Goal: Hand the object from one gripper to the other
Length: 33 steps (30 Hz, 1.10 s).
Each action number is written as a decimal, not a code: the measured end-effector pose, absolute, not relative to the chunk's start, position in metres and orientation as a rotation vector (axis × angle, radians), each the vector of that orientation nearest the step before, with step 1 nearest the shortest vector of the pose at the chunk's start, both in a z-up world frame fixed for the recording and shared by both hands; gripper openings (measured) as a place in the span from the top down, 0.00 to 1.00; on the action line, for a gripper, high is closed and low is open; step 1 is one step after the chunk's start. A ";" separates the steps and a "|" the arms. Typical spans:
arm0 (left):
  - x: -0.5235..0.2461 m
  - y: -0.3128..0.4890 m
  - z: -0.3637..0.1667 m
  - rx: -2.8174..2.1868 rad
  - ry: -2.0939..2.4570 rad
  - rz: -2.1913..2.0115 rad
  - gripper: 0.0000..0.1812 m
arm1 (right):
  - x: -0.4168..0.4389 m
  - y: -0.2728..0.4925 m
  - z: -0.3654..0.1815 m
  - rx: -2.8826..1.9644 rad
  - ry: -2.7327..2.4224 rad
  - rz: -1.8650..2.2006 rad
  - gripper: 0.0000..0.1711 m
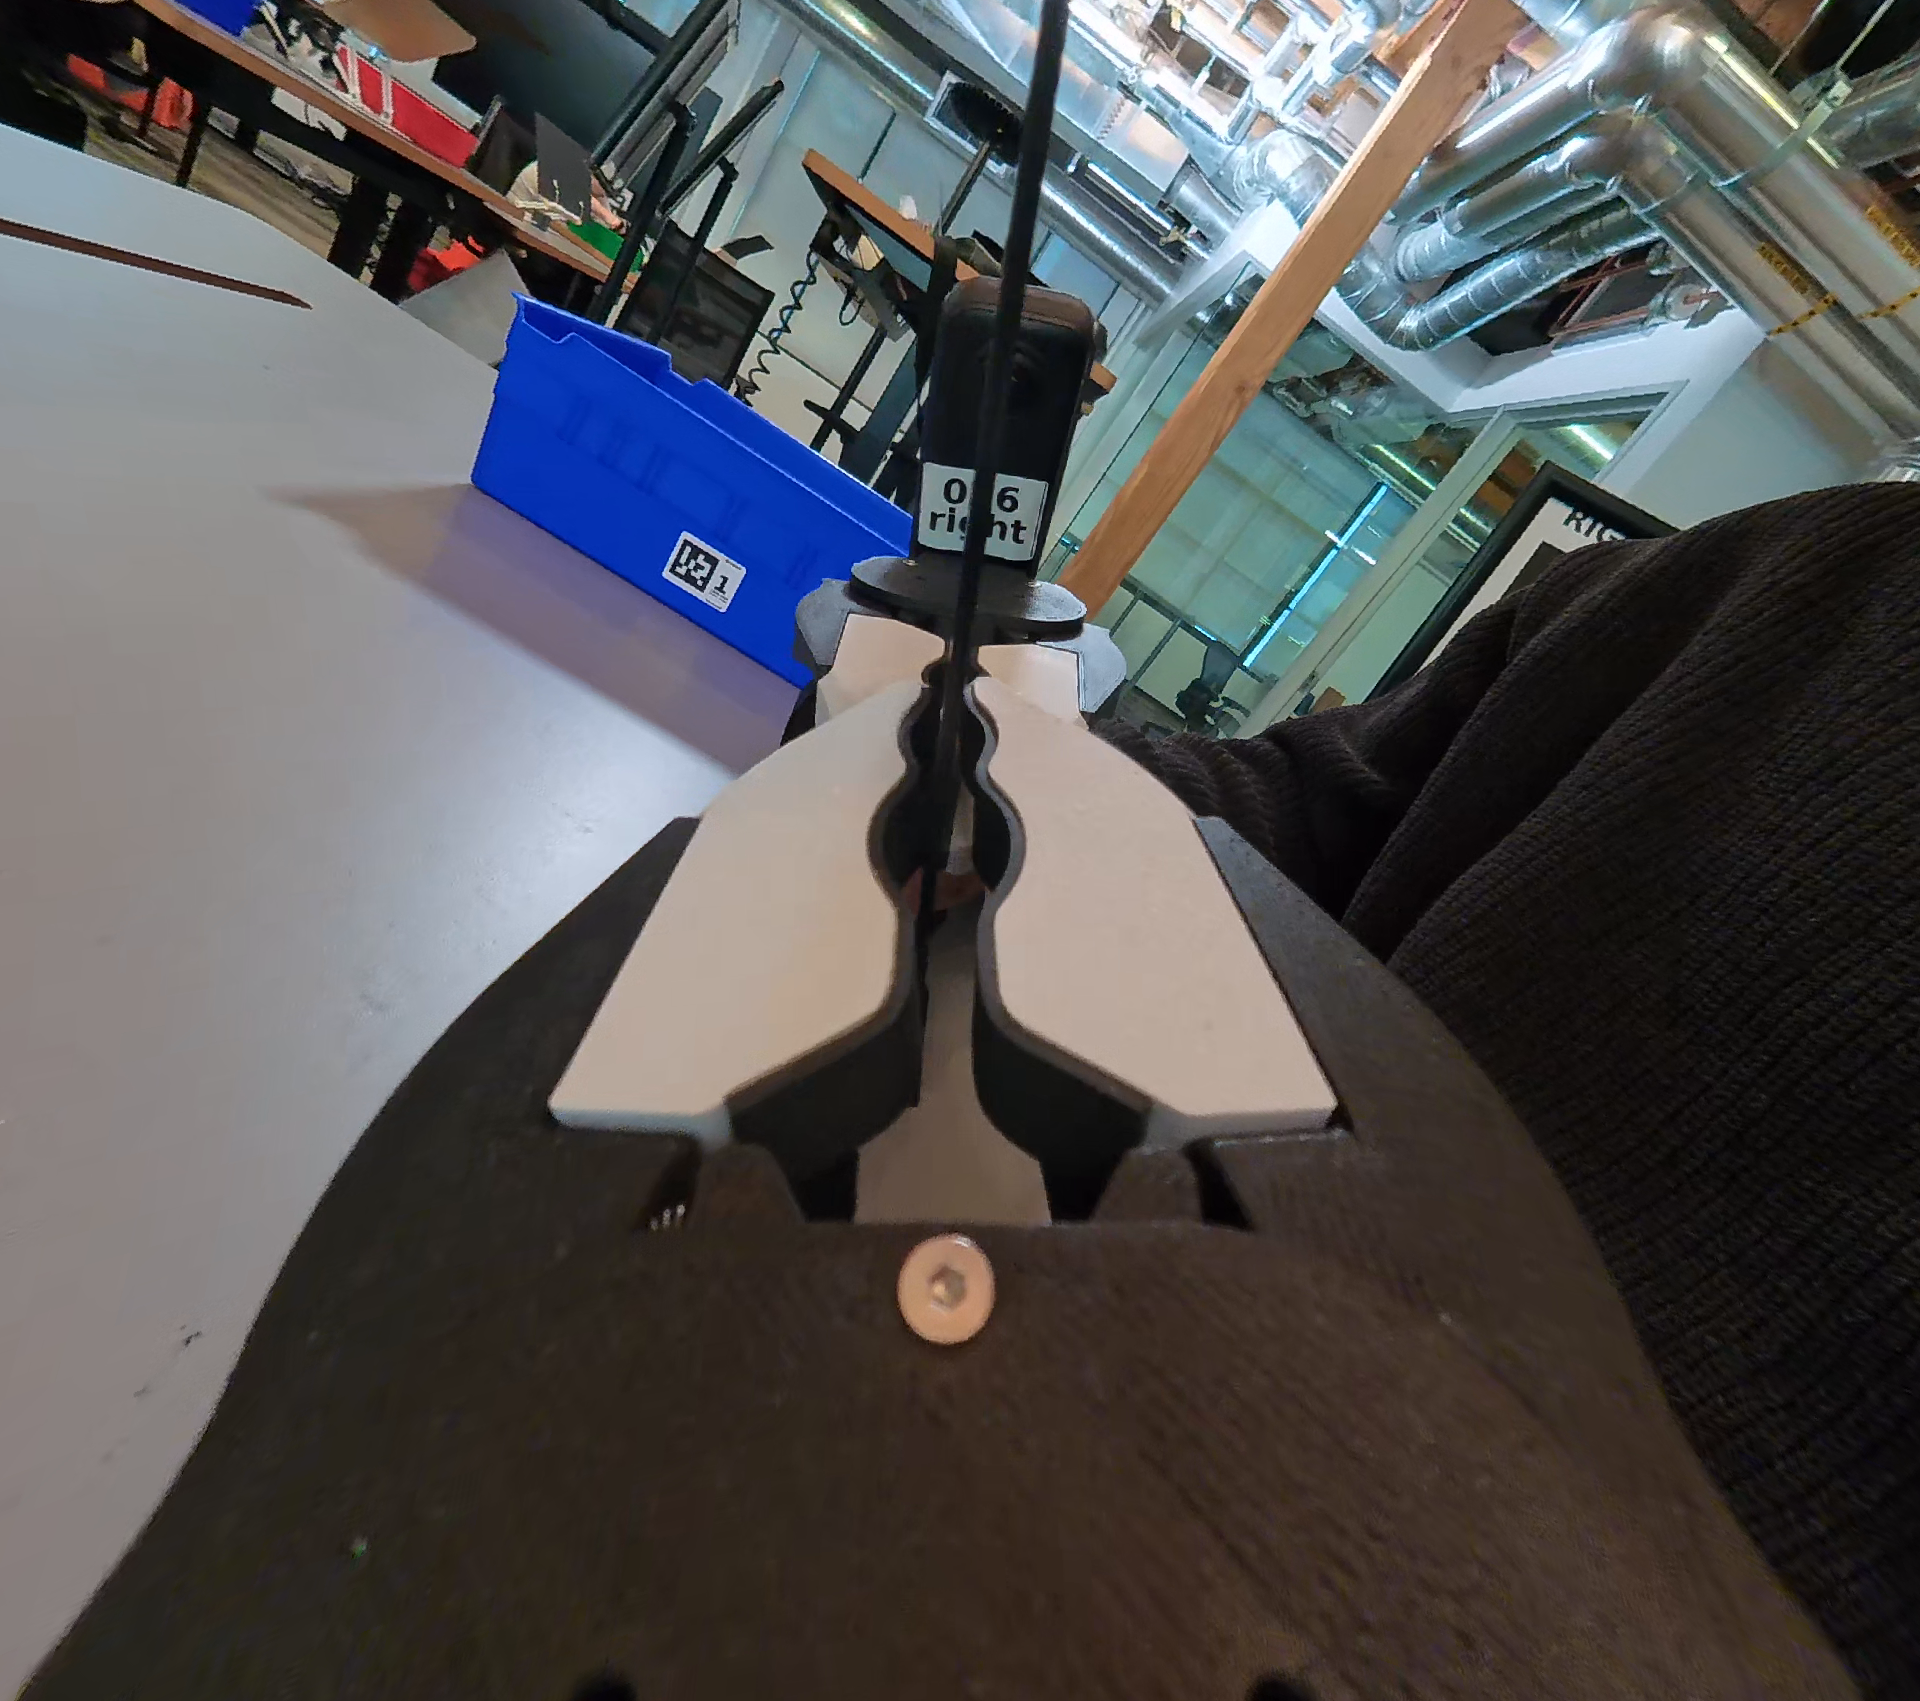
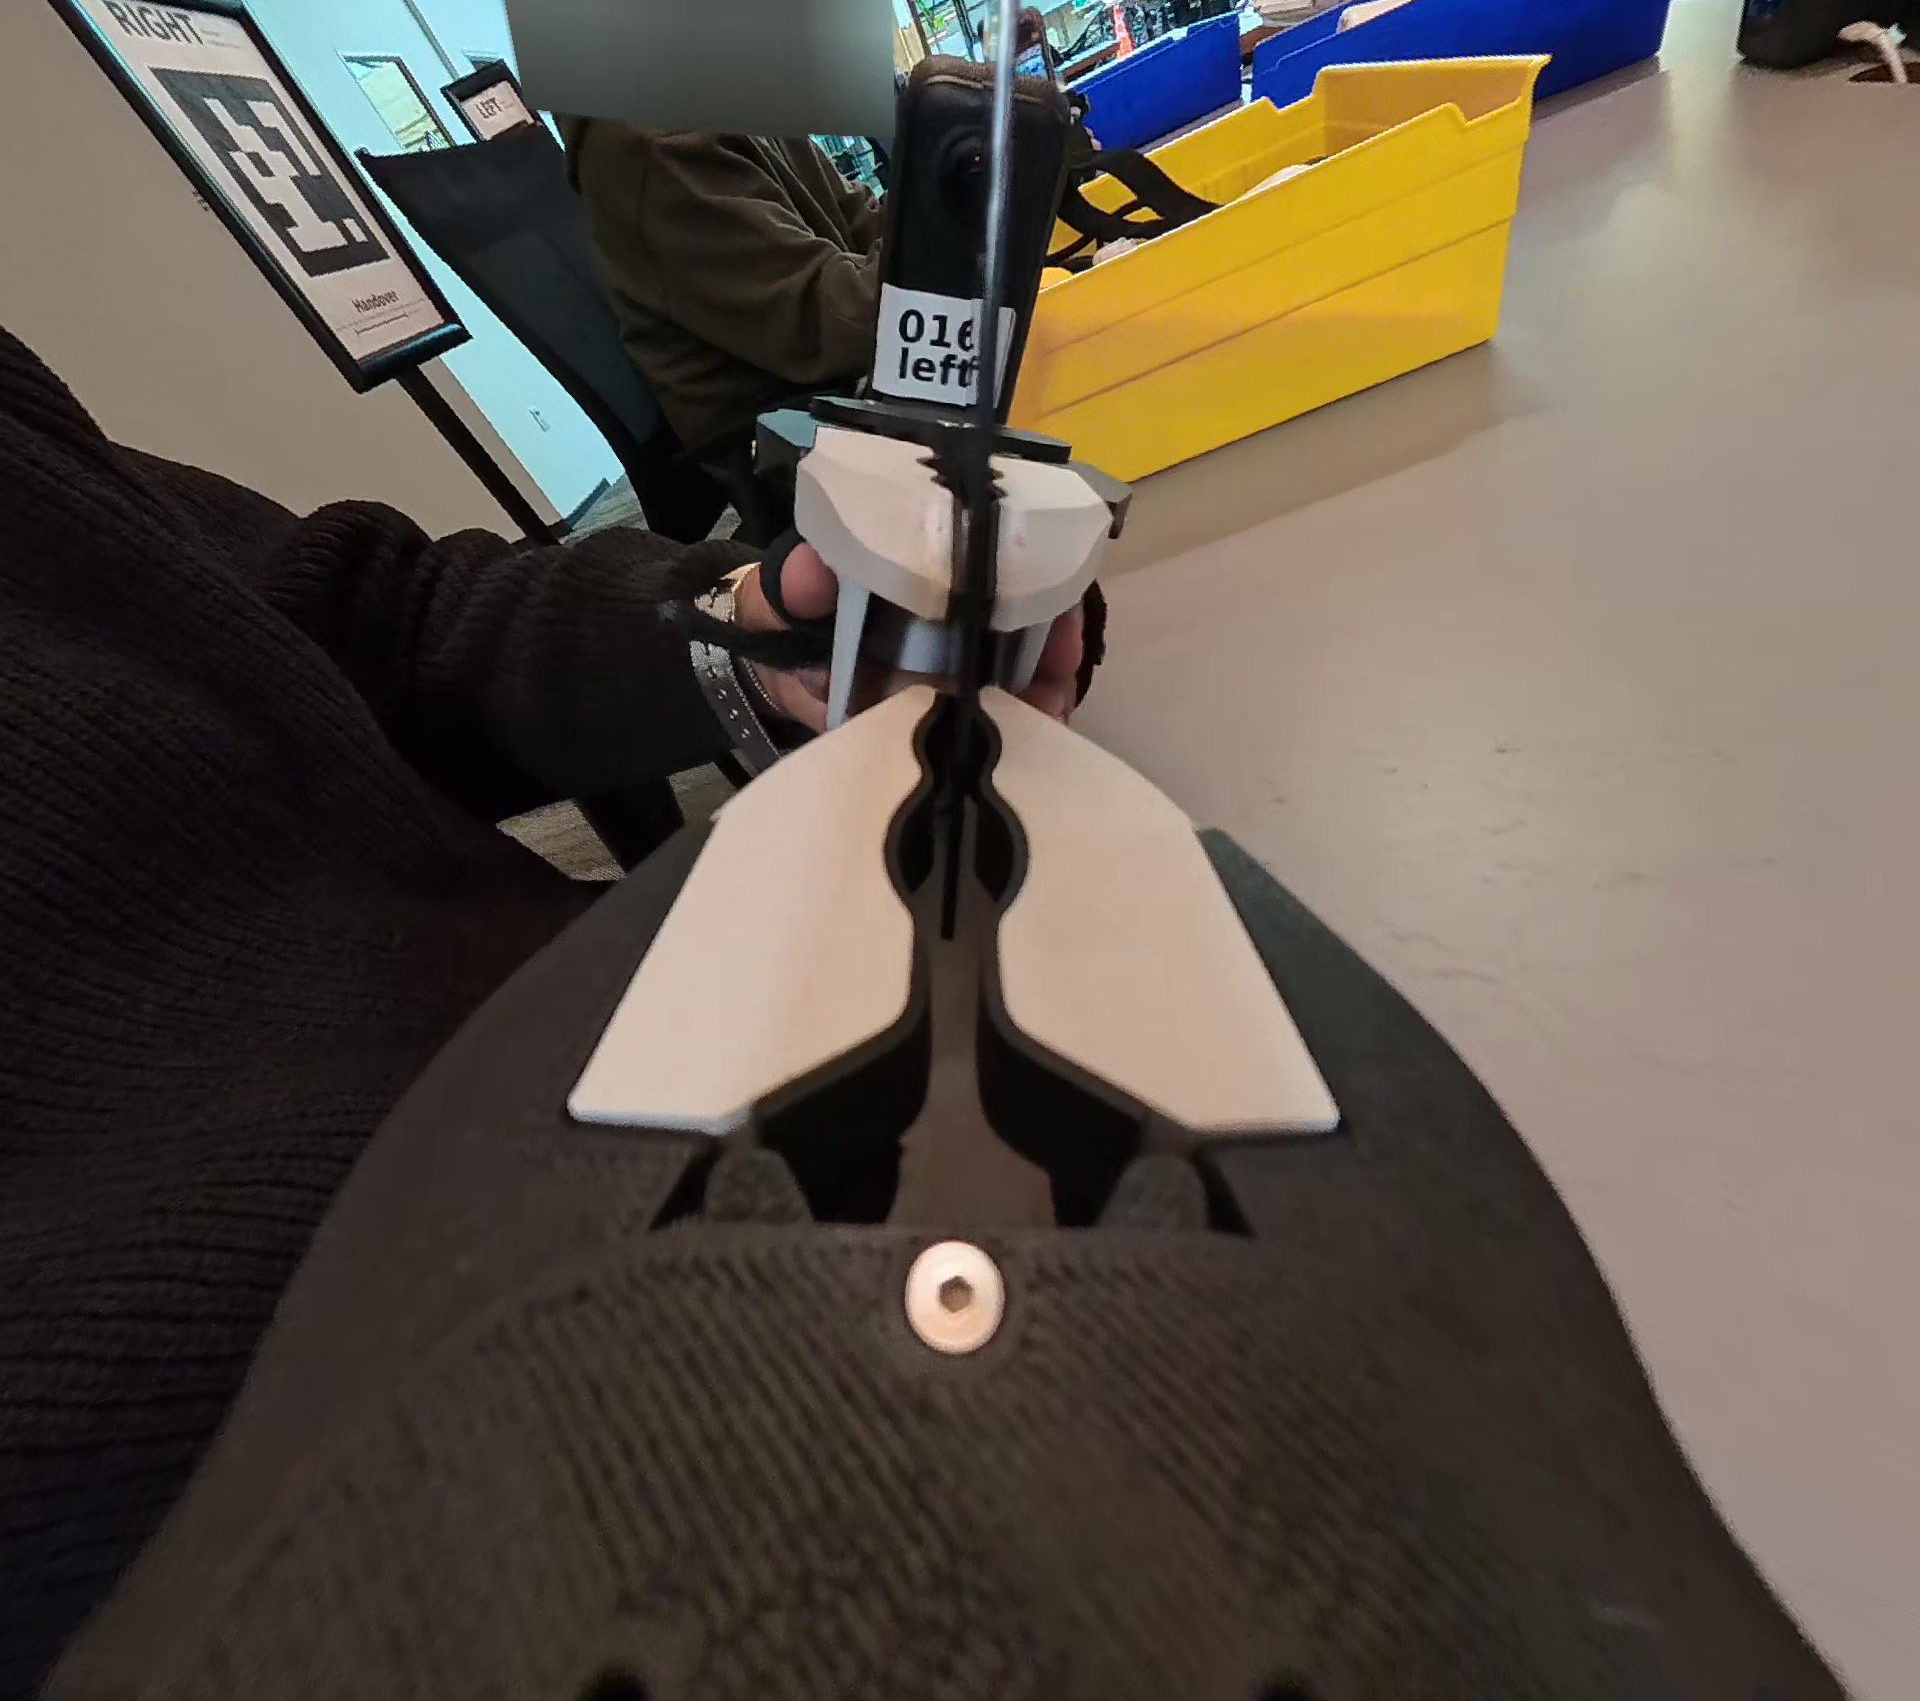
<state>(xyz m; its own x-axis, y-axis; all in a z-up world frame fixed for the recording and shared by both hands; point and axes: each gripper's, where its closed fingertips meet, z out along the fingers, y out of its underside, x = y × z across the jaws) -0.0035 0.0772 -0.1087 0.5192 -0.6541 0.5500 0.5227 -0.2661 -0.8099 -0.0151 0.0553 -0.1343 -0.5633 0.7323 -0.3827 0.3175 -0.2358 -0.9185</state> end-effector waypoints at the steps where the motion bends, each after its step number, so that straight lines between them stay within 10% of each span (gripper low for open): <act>1: -0.003 0.077 -0.108 -1.453 0.121 -1.128 0.98 | -0.015 0.055 -0.134 -1.257 -1.706 1.871 0.99; 24: -0.027 0.086 -0.106 -1.406 -0.057 -1.144 0.73 | -0.004 0.126 -0.073 -1.353 -1.318 1.858 0.99; 33: -0.026 0.089 -0.109 -1.420 -0.074 -1.141 0.72 | 0.090 0.255 0.003 -1.476 -1.084 1.243 0.99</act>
